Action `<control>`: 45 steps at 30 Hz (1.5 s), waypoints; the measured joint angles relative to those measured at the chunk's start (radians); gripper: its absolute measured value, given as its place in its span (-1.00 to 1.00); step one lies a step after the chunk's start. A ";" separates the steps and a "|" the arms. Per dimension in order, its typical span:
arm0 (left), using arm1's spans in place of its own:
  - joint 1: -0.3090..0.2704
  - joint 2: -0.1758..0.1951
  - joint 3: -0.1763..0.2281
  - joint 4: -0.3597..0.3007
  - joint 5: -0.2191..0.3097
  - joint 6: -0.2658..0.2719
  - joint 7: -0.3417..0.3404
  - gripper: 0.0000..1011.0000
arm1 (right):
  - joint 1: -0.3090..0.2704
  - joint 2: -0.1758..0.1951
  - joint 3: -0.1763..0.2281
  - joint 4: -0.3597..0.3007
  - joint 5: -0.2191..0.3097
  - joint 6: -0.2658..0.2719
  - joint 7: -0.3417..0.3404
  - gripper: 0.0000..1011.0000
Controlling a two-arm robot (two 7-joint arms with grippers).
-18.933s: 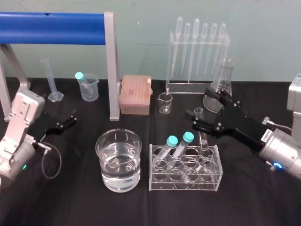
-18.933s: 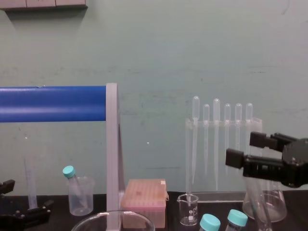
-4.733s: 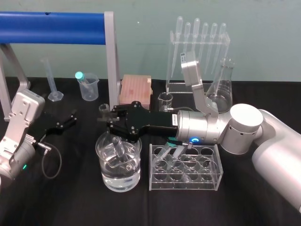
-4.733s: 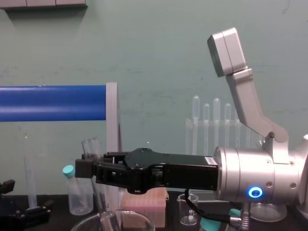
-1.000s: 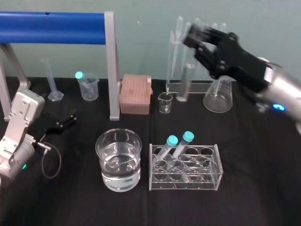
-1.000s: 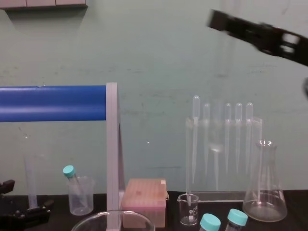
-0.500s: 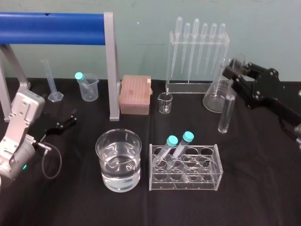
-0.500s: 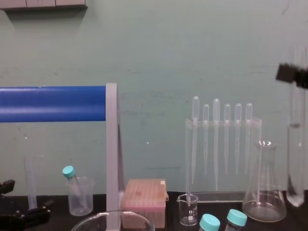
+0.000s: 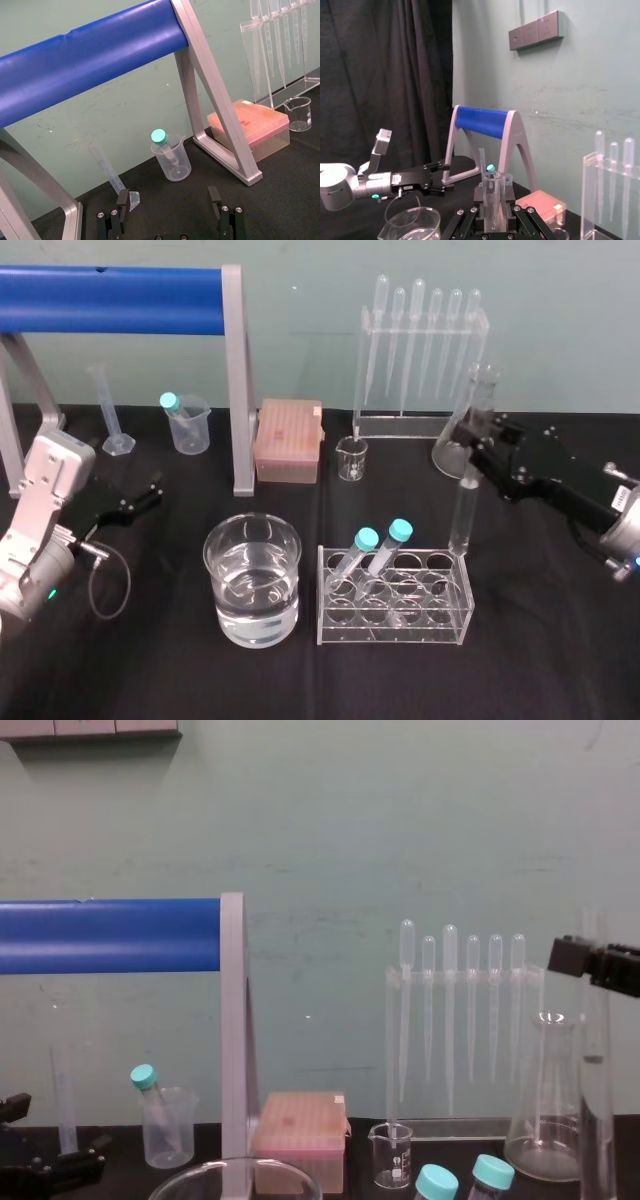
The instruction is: Hold the test tube with one hand and immerse one end into the beaker, then return it to the test tube rack.
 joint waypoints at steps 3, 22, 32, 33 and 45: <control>0.000 0.000 0.000 0.000 0.000 0.000 0.000 0.98 | 0.010 -0.009 -0.012 0.011 -0.002 0.006 0.011 -0.55; 0.000 0.000 0.000 0.000 0.000 0.000 0.000 0.98 | 0.030 -0.036 -0.044 0.066 -0.020 0.006 0.020 -0.55; 0.000 0.000 0.000 0.000 0.000 0.000 0.000 0.98 | 0.060 -0.062 -0.070 0.139 -0.031 0.005 0.049 -0.55; 0.000 0.000 0.000 0.000 0.000 0.000 0.000 0.98 | 0.061 -0.062 -0.072 0.143 -0.032 0.007 0.050 -0.55; 0.000 0.000 0.000 0.000 0.000 0.000 0.000 0.98 | 0.075 -0.073 -0.101 0.202 -0.052 0.015 0.071 -0.55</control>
